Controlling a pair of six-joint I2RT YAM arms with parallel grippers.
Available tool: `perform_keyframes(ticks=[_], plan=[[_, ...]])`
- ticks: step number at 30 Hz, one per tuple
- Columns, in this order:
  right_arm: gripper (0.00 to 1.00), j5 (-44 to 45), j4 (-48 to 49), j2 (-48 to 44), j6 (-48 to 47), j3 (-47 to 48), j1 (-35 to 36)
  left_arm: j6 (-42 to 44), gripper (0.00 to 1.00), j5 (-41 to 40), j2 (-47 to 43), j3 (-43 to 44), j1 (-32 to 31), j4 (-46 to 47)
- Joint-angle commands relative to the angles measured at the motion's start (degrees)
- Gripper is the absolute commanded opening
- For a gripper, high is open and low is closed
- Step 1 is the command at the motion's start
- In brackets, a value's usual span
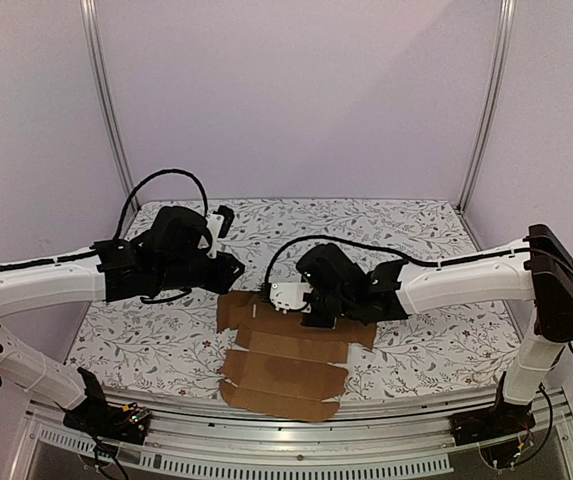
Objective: Fold the paper box
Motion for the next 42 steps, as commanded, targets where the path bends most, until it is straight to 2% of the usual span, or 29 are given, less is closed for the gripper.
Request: perform_keyframes(ticks=[1,5,19,31,42], plan=[[0.00,1.9,3.1,-0.1,1.0,-1.3,0.9,-2.7,0.10,1.3,3.2,1.8,1.6,-2.6],[0.00,2.3,3.9,-0.7,1.2,-2.0,1.2,-3.9,0.00,1.2,4.8,1.8,2.1,-2.8],[0.00,4.8,7.5,-0.9,1.9,-3.1,1.8,-5.4,0.00,3.9,9.5,1.4,2.2,-5.1],[0.00,5.8,8.7,-0.9,2.7,-3.7,2.8,-6.0,0.00,9.6,13.0,2.3,2.1,-1.5],[0.00,7.3,11.7,-0.4,3.1,-5.6,2.8,-5.5,0.00,3.6,9.1,0.4,2.1,-4.9]])
